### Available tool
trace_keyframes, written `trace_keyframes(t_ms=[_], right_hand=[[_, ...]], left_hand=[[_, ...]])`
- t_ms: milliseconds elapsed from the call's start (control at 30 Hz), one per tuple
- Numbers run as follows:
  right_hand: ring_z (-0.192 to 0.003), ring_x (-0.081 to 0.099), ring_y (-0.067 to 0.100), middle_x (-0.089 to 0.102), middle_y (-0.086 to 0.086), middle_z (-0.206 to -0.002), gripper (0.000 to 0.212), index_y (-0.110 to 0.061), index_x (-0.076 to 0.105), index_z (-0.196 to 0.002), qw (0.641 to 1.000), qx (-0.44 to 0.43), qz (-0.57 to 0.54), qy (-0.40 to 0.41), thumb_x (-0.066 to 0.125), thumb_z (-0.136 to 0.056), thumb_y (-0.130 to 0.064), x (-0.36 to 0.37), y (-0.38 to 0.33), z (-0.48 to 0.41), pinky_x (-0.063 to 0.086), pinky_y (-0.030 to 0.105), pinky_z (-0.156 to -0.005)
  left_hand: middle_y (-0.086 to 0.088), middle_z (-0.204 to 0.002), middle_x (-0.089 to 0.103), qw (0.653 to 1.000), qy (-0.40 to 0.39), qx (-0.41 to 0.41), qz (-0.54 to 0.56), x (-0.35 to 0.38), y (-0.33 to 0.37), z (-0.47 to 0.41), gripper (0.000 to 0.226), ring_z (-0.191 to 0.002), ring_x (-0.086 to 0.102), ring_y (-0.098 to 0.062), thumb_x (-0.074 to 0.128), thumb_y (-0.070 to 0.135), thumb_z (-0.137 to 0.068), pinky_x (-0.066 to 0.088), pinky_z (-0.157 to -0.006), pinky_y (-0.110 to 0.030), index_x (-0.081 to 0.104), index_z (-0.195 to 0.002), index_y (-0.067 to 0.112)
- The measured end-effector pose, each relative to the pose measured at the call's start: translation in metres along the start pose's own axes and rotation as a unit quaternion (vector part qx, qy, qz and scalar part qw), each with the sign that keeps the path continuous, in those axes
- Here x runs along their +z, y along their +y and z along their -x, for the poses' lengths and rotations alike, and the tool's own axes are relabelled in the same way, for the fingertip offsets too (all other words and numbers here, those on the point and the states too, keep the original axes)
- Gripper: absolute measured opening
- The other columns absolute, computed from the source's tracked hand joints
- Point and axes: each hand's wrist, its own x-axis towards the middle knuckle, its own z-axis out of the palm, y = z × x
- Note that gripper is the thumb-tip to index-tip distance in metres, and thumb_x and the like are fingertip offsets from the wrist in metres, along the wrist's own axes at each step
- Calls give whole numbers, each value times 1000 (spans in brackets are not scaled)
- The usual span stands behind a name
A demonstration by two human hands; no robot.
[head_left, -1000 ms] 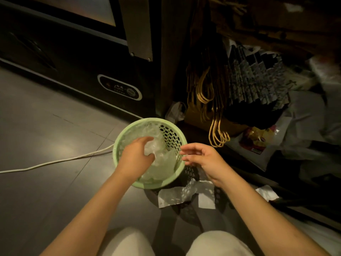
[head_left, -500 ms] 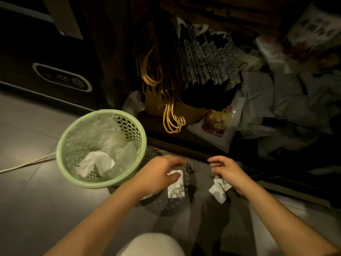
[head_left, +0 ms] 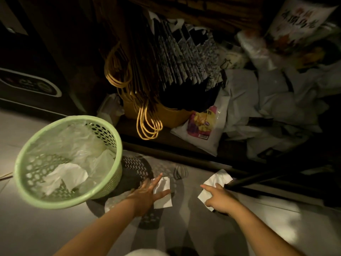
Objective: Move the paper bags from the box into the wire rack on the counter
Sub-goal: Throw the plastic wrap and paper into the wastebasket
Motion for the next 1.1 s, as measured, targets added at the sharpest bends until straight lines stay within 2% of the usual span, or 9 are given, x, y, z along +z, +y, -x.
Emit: trace_keyframes(t_ms=[167,367,533,633,700,767,867,967,1100], right_hand=[[-142,26,33,-10,4,-162,70,-43,33,-147,999,5,43,-21,55,-87,-14,16,1,-13,43,23,-89],[-133,41,25,-6,3,-162,65,-18,36,-149,999,9,25,-25,57,-88,-12,31,-1,-20,43,19,-72],[-125,47,26,33,7,-148,55,-4,36,-142,999,22,24,15,52,-90,-9,31,-5,-18,39,21,-82],[-117,53,28,49,13,-132,42,1,49,-129,999,28,1,23,56,-89,-10,31,-13,-17,40,22,-73],[-106,60,33,61,16,-106,22,5,63,-103,999,6,-7,45,58,-87,-10,32,-22,-16,40,28,-65],[-97,64,34,64,16,-88,16,3,69,-88,997,-23,-43,67,59,-85,-9,29,-34,-13,44,28,-65],[-96,64,21,68,4,-96,11,-16,73,-89,988,-58,-109,98,66,-83,-10,15,-59,-1,48,28,-81],[-81,59,16,61,-1,-86,26,-25,60,-79,964,-103,-202,138,67,-78,0,-6,-79,13,45,24,-68],[-96,61,23,62,5,-105,34,-20,60,-111,931,-129,-301,163,61,-84,1,-34,-100,44,53,35,-80]], left_hand=[[0,-159,-20,999,2,16,-49,11,-1,-17,80,-144,-12,-41,43,-1,-94,16,-116,-55,8,-150,43],[-9,-153,14,997,65,19,-40,16,-5,-27,66,-139,15,-31,54,4,-90,25,-112,-38,25,-147,23],[-10,-145,30,994,107,-5,-3,15,-4,-31,49,-131,32,-28,42,15,-97,33,-107,-36,30,-145,14],[-6,-126,51,983,184,17,6,10,-1,-23,33,-116,49,-27,36,39,-98,41,-95,-41,53,-120,22],[-7,-105,59,975,220,4,28,2,2,-15,21,-95,58,-26,43,38,-93,47,-80,-38,58,-100,25],[-12,-107,63,974,214,-17,72,-11,4,-12,19,-94,60,-28,49,23,-89,44,-77,-30,64,-102,23],[-11,-117,60,961,223,-33,162,-34,7,-6,31,-108,57,-28,52,5,-87,39,-85,-24,68,-112,12],[-8,-109,59,926,304,-24,221,-57,16,11,32,-99,60,-25,55,5,-86,40,-86,-26,68,-112,15],[-4,-103,61,868,402,-6,291,-83,30,45,28,-94,59,-19,59,5,-85,45,-84,-31,71,-107,18]])
